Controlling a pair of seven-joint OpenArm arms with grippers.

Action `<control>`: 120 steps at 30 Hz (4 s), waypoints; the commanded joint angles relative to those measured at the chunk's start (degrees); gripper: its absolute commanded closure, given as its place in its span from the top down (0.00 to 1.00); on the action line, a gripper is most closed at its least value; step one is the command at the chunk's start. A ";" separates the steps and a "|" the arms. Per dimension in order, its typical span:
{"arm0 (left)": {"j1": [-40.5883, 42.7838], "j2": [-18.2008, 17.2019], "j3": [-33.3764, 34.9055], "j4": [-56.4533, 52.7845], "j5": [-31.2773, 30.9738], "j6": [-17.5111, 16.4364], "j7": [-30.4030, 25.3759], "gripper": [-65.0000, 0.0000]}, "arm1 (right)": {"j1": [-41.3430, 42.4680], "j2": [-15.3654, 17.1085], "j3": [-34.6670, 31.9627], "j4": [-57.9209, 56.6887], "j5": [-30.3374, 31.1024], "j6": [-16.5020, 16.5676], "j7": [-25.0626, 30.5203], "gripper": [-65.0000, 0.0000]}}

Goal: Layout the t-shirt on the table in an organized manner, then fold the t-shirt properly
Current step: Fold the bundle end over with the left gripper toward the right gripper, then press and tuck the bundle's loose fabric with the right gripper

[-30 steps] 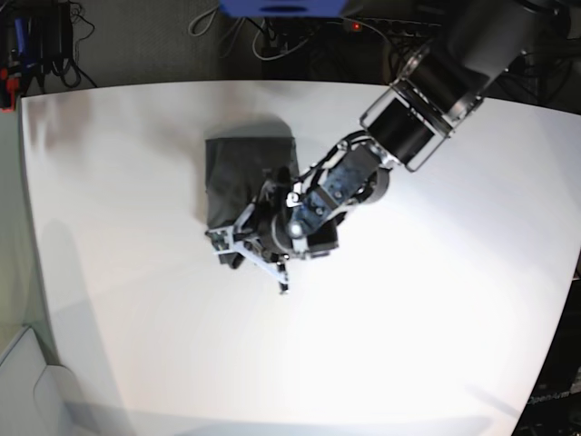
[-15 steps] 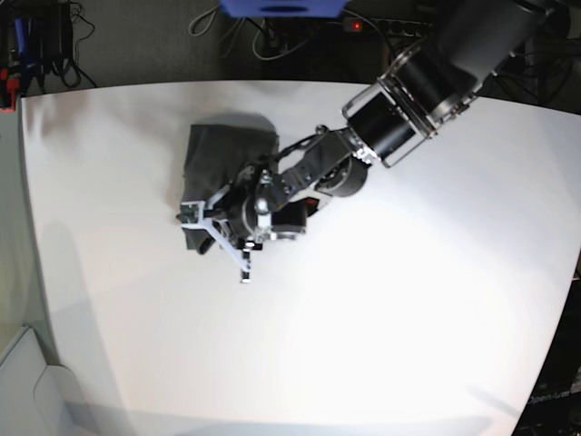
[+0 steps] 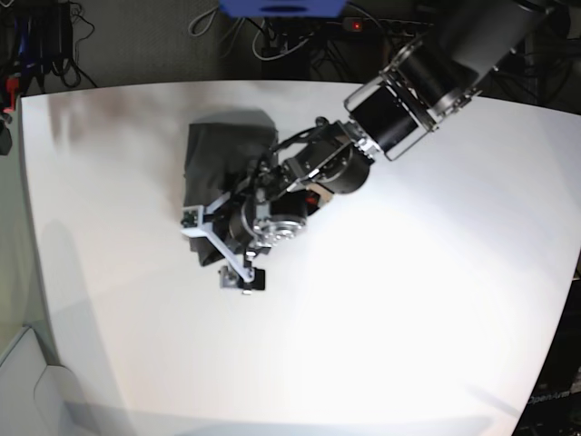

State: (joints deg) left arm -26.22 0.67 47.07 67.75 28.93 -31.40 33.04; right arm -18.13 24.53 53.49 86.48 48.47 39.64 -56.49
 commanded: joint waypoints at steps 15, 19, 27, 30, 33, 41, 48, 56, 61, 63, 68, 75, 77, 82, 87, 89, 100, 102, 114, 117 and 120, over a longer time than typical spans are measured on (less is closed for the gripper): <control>0.59 -0.10 -7.64 12.12 11.29 -0.65 0.77 0.96 | 0.42 0.92 -1.49 1.30 1.25 0.36 1.15 0.25; 0.50 -1.15 -8.08 12.12 17.53 -0.21 0.77 0.96 | 0.33 0.92 -1.93 1.30 1.25 0.36 1.24 0.25; 0.42 0.70 -26.10 15.64 18.94 -0.38 0.33 0.96 | 0.68 0.92 -4.22 1.39 1.42 0.36 1.15 0.25; 0.50 0.43 -32.17 18.36 18.24 -0.56 0.77 0.96 | 2.53 0.92 -8.35 3.06 1.33 0.36 1.06 0.25; 2.88 -0.10 -39.02 22.14 18.24 -0.73 1.73 0.96 | 4.55 0.83 -13.89 6.05 1.42 0.36 1.06 0.25; 19.93 -7.39 -52.74 38.58 17.97 -0.82 9.47 0.96 | 17.47 -1.11 -35.52 4.64 1.25 0.36 1.06 0.22; 32.77 -7.92 -67.86 48.17 13.49 -0.82 12.02 0.95 | 23.89 -4.97 -48.44 3.33 1.25 0.36 1.32 0.00; 39.36 -5.37 -77.62 48.25 13.14 -0.82 11.49 0.35 | 23.89 -6.82 -56.18 2.80 1.16 0.36 2.56 0.00; 39.71 -3.44 -80.43 48.25 13.14 -0.82 11.49 0.18 | 25.82 -6.47 -60.31 -4.32 1.16 0.36 7.83 0.00; 39.80 -3.44 -80.52 48.25 13.14 -0.82 11.49 0.18 | 27.76 -5.94 -63.12 -8.72 1.16 0.36 9.32 0.00; 40.59 -3.44 -80.43 48.25 13.14 -0.82 11.40 0.18 | 33.03 -5.50 -69.28 -15.84 1.16 0.36 13.54 0.00; 39.98 -3.44 -80.17 48.25 13.14 -0.82 11.40 0.18 | 41.12 -6.29 -73.06 -25.60 1.16 0.36 19.26 0.00; 39.98 -3.44 -80.08 48.25 13.14 -0.82 11.40 0.18 | 43.32 -7.35 -73.14 -29.11 0.89 0.36 21.54 0.00; 40.42 -3.61 -80.08 48.25 13.14 -0.82 11.40 0.18 | 48.59 -10.16 -72.88 -37.73 -6.05 0.36 29.02 0.00; 40.33 -3.79 -80.08 48.25 13.14 -0.82 11.40 0.18 | 49.03 -12.71 -72.79 -37.38 -10.53 0.36 29.28 0.00; 40.06 -3.79 -80.08 48.25 13.05 -0.82 11.40 0.18 | 48.77 -12.80 -72.79 -34.74 -10.36 0.36 29.19 0.00; 40.42 -3.96 -80.34 48.17 3.03 -0.82 11.49 0.18 | 37.78 -8.23 -68.92 -11.18 -10.36 0.36 23.83 0.00; 40.24 -3.88 -80.34 48.17 1.18 -0.82 11.49 0.18 | 33.73 -8.23 -66.99 -6.43 -10.45 0.36 23.21 0.00; 39.89 -3.44 -79.11 48.17 -0.05 -0.82 11.49 0.18 | 33.38 -8.23 -66.99 -15.58 -10.71 0.36 23.65 0.00; 40.42 -3.44 -79.38 48.17 -0.05 -0.82 11.49 0.18 | 36.72 -8.31 -66.99 -21.55 -10.71 0.36 23.65 0.00; 40.50 -3.61 -79.55 48.17 -0.05 -0.82 11.49 0.18 | 38.92 -8.49 -67.08 -24.63 -10.62 0.36 25.15 0.00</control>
State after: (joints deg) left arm 14.57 -2.42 -32.25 114.85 28.69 -32.80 45.21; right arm 19.38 15.84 -13.85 61.01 36.84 39.59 -32.56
